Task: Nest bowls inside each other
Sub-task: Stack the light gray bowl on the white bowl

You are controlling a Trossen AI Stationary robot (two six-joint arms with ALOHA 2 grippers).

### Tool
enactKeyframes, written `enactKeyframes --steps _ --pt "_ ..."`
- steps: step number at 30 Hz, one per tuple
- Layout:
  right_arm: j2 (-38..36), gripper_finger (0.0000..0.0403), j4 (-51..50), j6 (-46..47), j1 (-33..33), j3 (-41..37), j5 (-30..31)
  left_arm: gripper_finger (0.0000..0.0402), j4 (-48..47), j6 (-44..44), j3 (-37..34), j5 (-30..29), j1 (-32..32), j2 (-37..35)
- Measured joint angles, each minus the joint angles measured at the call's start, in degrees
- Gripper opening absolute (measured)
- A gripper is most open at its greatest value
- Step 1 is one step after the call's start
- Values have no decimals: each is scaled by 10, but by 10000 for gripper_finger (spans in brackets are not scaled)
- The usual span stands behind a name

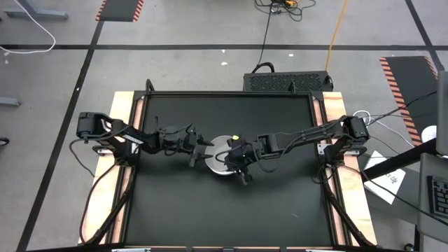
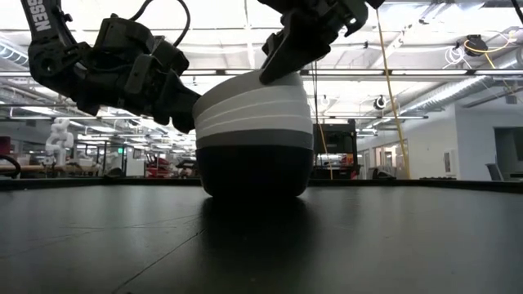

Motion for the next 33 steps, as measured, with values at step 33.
enactKeyframes --steps 33 --pt "-151 1 205 -13 -43 -192 2 239 0 4 1 0 0 -1"
